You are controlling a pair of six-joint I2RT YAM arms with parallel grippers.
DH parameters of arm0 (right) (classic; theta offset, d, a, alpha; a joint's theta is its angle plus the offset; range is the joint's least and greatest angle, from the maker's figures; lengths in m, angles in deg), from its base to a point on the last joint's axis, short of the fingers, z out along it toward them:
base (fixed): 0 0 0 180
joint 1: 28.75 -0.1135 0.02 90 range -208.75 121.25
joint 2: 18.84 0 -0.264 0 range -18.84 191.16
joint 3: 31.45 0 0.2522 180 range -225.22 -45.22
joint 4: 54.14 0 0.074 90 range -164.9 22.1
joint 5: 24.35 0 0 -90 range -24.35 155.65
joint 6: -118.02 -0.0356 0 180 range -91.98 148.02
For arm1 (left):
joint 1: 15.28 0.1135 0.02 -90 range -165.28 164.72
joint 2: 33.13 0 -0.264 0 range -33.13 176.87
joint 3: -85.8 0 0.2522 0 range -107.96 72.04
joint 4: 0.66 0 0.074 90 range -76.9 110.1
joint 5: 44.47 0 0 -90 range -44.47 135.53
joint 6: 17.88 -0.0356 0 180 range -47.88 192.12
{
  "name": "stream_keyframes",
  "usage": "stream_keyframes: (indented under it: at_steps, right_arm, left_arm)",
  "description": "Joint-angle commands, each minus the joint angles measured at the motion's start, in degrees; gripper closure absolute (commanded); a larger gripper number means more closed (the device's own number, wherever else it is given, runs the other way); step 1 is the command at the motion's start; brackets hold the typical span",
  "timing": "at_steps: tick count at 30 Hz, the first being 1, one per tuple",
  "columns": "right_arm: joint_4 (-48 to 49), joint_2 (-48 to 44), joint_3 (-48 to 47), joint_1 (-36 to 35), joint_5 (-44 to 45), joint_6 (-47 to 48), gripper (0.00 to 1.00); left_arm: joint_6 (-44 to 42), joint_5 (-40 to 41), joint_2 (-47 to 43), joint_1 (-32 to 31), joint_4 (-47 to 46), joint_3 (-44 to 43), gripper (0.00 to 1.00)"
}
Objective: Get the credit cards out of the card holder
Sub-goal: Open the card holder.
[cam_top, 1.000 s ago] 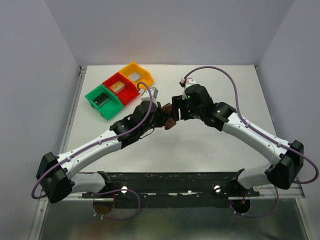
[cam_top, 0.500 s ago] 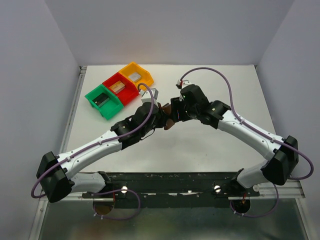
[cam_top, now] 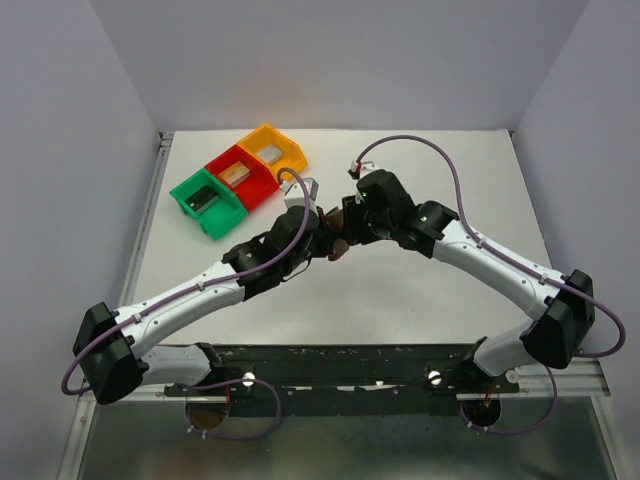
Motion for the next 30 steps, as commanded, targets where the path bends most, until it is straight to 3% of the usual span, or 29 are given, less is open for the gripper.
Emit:
stream_keyframes:
  at_steps: [1, 11, 14, 16, 18, 30]
  right_arm:
    - [-1.03, 1.69, -0.96, 0.03, 3.21, 0.73, 0.58]
    - [-1.29, 1.95, -0.87, -0.06, 4.09, 1.34, 0.76]
    - [-1.64, 2.04, -0.96, 0.03, 4.27, 1.52, 0.84]
    - [-1.73, 2.13, -1.05, 0.03, 4.36, 1.61, 0.96]
    - [-1.99, 2.21, -1.14, 0.03, 4.62, 1.61, 1.00]
    - [-2.52, 1.69, -1.05, 0.12, 6.38, 2.14, 1.00]
  left_arm:
    - [-0.26, -0.38, -0.94, -1.63, -3.75, -1.41, 1.00]
    - [-0.26, 0.76, -1.38, -1.98, -3.40, -1.05, 1.00]
    - [-0.26, 1.03, -1.55, -1.98, -3.31, -1.05, 1.00]
    - [-0.43, 1.11, -1.64, -1.98, -3.22, -1.05, 1.00]
    - [-0.35, 1.38, -1.73, -1.98, -3.14, -1.05, 1.00]
    - [-0.70, 2.78, -2.17, -1.98, -1.91, -0.79, 1.00]
